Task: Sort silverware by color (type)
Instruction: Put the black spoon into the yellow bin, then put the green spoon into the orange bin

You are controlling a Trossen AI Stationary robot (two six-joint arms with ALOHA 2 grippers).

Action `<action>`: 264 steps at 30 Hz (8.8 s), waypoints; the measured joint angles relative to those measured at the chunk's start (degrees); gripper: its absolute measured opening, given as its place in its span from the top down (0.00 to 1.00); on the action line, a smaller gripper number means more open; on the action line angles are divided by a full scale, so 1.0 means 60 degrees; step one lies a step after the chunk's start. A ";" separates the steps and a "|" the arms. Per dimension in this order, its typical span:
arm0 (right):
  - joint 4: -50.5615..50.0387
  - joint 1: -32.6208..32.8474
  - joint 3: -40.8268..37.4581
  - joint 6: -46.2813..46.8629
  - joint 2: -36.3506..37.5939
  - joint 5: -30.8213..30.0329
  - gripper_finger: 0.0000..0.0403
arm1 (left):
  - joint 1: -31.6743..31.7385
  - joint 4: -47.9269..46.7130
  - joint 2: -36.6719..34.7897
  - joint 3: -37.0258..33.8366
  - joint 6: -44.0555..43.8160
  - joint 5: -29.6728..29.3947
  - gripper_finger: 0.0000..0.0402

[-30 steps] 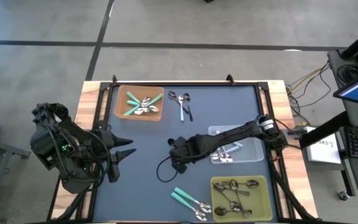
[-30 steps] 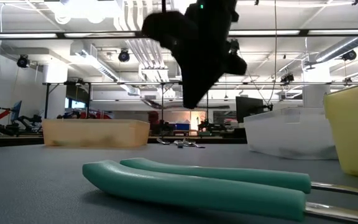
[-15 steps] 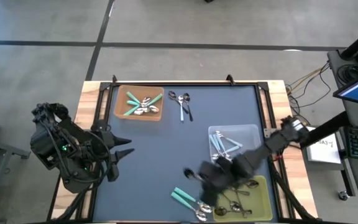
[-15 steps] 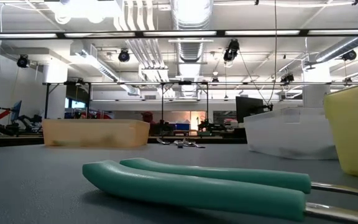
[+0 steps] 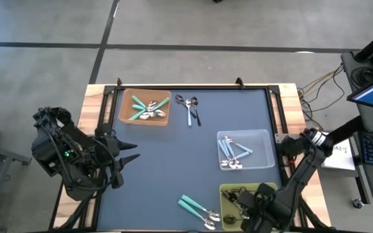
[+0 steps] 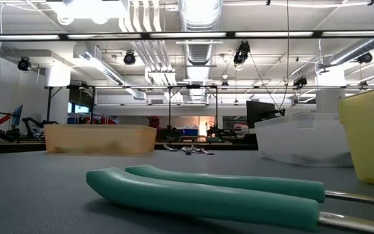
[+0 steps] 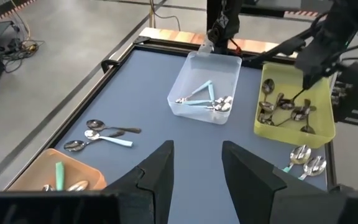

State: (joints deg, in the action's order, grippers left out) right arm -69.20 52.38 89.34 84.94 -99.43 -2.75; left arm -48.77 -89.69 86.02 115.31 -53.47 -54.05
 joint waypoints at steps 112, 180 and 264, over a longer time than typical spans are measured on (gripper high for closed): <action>0.4680 -0.4280 0.1261 -0.5758 -0.3994 0.2317 0.93 | -0.0001 -0.0054 -0.0521 0.0000 0.0579 0.0935 0.71; 0.2908 -0.6925 0.5916 -1.3818 -0.0861 -0.2703 0.92 | 0.2632 0.6949 -0.0433 -0.4670 -0.1668 -0.2841 0.71; 0.2211 -1.1549 0.1460 -1.0723 -0.0821 -0.2507 0.58 | 1.5047 0.9720 -0.1787 -0.9174 0.6365 0.7889 0.92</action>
State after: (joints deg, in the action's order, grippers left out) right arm -55.94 -16.91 98.10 20.60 -104.36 -17.79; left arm 41.51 -31.37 75.30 60.26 -15.28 -6.72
